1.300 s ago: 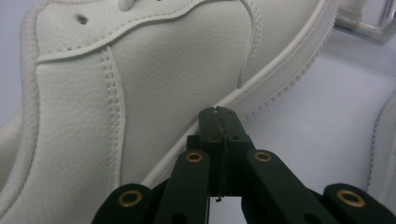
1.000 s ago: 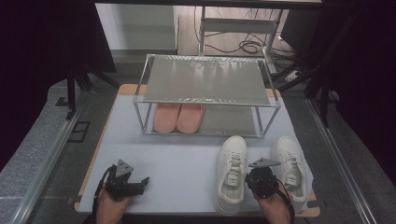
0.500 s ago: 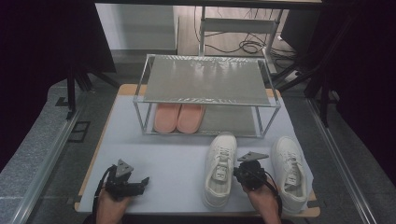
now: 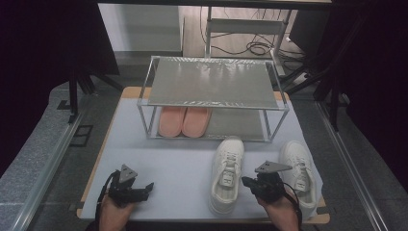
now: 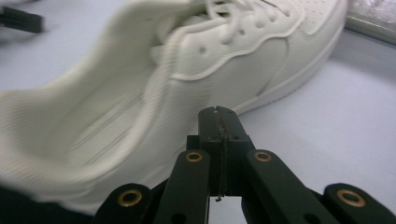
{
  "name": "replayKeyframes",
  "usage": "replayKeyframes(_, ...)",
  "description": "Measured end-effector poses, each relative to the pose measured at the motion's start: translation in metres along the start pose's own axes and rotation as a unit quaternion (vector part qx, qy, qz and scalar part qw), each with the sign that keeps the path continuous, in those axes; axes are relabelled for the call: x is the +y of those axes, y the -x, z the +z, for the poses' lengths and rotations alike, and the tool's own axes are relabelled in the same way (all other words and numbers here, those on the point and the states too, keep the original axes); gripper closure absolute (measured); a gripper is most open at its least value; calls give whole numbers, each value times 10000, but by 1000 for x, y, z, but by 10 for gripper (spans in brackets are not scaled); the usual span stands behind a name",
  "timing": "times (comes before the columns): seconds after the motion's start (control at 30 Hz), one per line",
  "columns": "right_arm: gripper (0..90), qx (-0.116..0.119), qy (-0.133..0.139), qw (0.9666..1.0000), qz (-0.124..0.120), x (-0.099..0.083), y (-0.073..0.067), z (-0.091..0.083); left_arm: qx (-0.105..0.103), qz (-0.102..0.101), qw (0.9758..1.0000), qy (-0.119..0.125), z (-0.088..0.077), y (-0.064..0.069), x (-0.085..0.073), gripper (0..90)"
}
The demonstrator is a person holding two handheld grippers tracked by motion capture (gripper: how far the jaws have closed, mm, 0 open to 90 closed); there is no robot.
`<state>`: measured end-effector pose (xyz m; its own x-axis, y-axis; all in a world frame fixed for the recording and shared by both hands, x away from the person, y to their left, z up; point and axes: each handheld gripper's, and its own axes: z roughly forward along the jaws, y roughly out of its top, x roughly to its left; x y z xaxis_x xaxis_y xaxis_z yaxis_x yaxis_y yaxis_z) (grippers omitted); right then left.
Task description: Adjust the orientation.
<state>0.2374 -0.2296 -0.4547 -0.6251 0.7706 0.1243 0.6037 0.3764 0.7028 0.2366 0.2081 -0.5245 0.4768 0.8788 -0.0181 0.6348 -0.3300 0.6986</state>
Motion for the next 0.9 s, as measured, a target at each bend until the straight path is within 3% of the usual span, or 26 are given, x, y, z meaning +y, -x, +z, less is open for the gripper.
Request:
replayKeyframes(0.33,900,467,172,9986,-152,2,-17,-17,2,1,10000,4,0,0,0,136)
replayKeyframes(0.57,900,776,100,9962,-379,9,-34,-8,2,2,10000,4,0,0,0,136)
replayKeyframes(0.67,900,688,-32,9967,-427,8,-33,-2,2,2,10000,4,0,0,0,136)
replayKeyframes(0.73,900,797,7,9964,-300,6,-29,-1,3,2,10000,5,0,0,0,136)
replayKeyframes(0.9,900,749,-19,9965,-361,6,-25,-3,7,4,10000,9,0,0,0,136)
